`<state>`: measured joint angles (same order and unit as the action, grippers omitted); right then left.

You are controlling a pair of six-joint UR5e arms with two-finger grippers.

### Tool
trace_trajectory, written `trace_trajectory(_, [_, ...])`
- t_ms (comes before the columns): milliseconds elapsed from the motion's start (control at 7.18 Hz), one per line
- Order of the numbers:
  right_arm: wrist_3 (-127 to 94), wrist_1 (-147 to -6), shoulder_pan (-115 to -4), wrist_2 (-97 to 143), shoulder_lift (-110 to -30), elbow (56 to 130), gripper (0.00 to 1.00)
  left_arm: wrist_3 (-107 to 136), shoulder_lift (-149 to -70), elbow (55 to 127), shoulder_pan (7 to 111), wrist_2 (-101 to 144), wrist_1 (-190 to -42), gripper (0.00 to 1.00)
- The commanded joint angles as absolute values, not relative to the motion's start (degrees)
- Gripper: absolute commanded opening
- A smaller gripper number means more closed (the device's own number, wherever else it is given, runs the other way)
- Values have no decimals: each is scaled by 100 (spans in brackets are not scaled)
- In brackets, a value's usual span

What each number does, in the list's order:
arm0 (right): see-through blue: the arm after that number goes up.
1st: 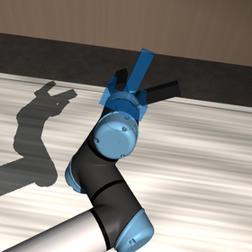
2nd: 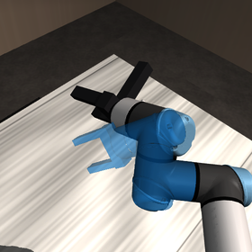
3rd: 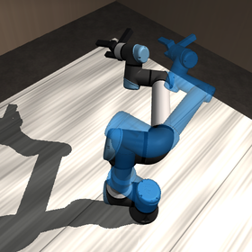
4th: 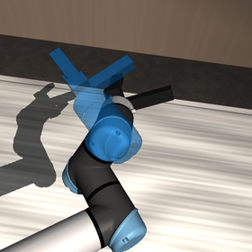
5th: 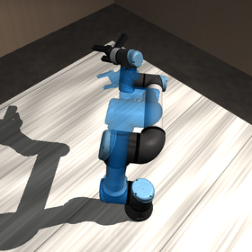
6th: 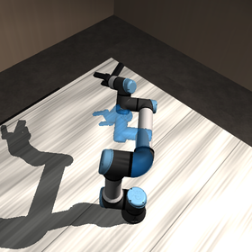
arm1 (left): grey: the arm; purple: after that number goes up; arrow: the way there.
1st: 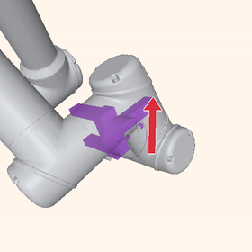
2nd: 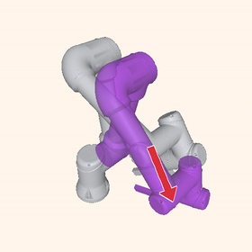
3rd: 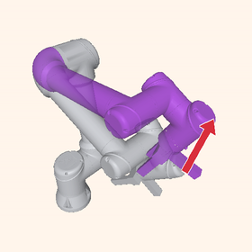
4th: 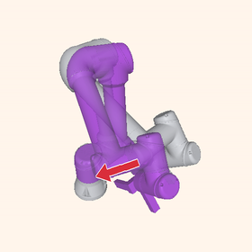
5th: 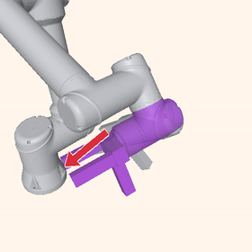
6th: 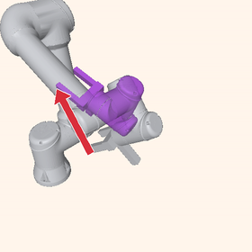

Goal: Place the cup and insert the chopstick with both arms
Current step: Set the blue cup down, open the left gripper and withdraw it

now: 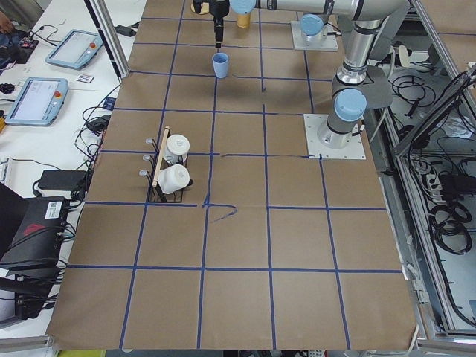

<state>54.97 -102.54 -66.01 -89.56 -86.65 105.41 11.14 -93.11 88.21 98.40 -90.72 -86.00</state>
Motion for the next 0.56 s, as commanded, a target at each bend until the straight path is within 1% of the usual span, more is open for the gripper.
trace_trajectory(0, [5484, -9882, -6601, -8965, -8701, 10276, 15, -76, -9036, 8903, 9581, -9087, -8807, 100])
trace_trajectory(139, [5484, -9566, -6601, -8974, -8797, 10013, 11, -105, -8992, 8903, 9354, -9062, -8676, 100])
trace_trajectory(418, [5502, -8968, -6635, -8816, -8999, 9224, 12, -88, -9000, 8895, 9255, -9035, -8631, 100])
